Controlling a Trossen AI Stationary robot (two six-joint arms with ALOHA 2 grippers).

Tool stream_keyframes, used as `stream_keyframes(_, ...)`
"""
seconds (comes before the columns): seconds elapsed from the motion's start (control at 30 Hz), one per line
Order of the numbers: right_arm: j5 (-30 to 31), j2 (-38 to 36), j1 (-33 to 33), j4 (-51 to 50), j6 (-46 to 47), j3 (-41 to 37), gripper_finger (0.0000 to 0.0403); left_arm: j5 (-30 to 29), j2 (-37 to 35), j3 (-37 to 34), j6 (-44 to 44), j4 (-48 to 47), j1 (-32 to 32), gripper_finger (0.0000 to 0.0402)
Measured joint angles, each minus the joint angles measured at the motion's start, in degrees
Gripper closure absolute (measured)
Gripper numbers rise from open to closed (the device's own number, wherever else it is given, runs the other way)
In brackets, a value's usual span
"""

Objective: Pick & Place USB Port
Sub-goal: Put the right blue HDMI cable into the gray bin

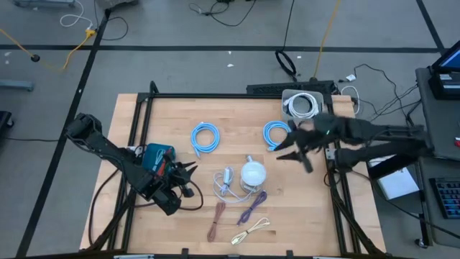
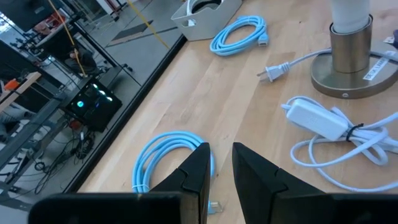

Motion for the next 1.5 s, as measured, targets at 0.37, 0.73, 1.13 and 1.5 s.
stream_keyframes(0.37,41.63,17.28,11.0,-27.11,12.63,-3.03,0.0241,0.0,0.0,-0.02,0.52,1.31,-0.88,0.033)
stream_keyframes(0.73,43.02,26.08,8.8,-17.24,8.31,-13.04,0.0238,0.13,0.0,-0.02,1.64,2.56,-0.88,0.033)
stream_keyframes(1.13,44.36,25.91,6.31,-9.69,1.31,-13.0,0.0238,0.35,0.0,-0.02,1.63,2.51,-0.88,0.033)
stream_keyframes(1.5,38.96,25.87,-3.1,-3.55,-5.68,-14.23,0.0238,0.48,0.0,-0.02,1.62,2.51,-0.88,0.033)
